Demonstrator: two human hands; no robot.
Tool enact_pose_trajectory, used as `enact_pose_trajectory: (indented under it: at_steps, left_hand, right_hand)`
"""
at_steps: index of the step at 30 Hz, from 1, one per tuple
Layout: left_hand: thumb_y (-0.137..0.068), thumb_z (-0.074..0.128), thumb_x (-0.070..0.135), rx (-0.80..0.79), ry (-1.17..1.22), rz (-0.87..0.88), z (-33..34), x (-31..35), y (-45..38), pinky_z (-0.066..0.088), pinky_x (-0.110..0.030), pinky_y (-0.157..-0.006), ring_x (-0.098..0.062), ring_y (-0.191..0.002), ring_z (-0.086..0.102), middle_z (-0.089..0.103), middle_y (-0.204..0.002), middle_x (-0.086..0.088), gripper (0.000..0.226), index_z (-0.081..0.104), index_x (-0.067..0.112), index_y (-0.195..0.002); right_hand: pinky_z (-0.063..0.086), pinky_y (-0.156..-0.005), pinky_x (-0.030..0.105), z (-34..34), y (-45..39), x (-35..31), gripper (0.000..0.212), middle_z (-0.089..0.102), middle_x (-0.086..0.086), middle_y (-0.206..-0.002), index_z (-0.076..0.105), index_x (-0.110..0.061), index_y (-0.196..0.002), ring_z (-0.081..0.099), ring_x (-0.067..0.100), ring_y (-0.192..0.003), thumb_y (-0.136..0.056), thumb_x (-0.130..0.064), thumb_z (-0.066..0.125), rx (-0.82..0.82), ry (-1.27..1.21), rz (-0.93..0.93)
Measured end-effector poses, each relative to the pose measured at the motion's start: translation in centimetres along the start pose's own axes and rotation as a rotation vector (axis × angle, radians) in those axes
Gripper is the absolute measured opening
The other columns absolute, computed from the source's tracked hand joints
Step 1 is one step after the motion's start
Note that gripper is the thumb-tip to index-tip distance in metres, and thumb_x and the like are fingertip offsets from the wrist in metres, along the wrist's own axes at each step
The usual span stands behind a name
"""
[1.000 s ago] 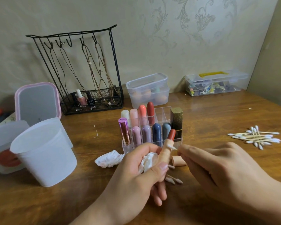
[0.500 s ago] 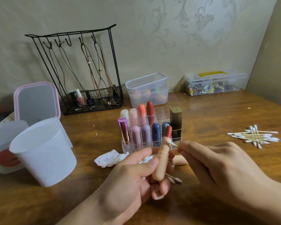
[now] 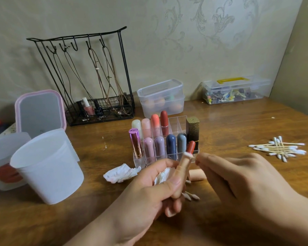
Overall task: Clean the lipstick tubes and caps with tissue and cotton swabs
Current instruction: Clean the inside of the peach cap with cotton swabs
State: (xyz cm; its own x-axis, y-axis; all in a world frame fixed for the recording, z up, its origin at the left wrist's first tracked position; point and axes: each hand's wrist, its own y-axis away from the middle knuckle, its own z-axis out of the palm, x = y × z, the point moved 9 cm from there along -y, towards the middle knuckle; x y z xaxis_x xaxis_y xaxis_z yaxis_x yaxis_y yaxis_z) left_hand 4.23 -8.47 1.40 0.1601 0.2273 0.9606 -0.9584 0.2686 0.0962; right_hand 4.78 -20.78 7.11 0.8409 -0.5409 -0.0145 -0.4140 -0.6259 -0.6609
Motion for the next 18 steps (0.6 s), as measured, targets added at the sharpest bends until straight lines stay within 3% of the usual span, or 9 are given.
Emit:
enact_pose_trajectory:
  at_steps: [8, 14, 18]
  left_hand:
    - [-0.076, 0.066, 0.024, 0.042, -0.13, 0.039, -0.7, 0.1, -0.2, 0.043, -0.026, -0.055, -0.018, -0.065, 0.055, 0.057, -0.064, -0.001, 0.02, 0.07, 0.033, -0.094]
    - [-0.075, 0.067, 0.003, -0.027, 0.208, -0.041, 0.3, -0.4, 0.0, 0.04, -0.027, -0.049, -0.025, -0.057, 0.055, 0.06, -0.073, -0.017, 0.025, 0.073, 0.01, -0.098]
    - [-0.079, 0.058, 0.003, -0.099, 0.336, -0.097, 0.6, -0.7, 0.1, 0.036, -0.029, -0.051, -0.025, -0.059, 0.052, 0.055, -0.078, -0.019, 0.036, 0.066, 0.004, -0.114]
  right_hand:
    - [0.035, -0.033, 0.032, 0.3, 0.0, -0.4, 0.029, 0.058, -0.001, -0.058, 0.072, -0.011, -0.103, 0.043, 0.027, -0.04, -0.096, -0.025, 0.047, -0.019, 0.015, -0.033]
    - [0.037, -0.034, 0.033, 0.5, 0.1, -0.5, 0.042, 0.062, -0.001, -0.062, 0.071, -0.013, -0.104, 0.048, 0.026, -0.043, -0.103, -0.038, 0.037, -0.04, -0.024, -0.048]
    - [0.036, -0.031, 0.034, 0.3, 0.0, 0.0, 0.029, 0.061, 0.0, -0.06, 0.071, -0.013, -0.099, 0.047, 0.028, -0.04, -0.097, -0.029, 0.047, -0.013, 0.019, -0.014]
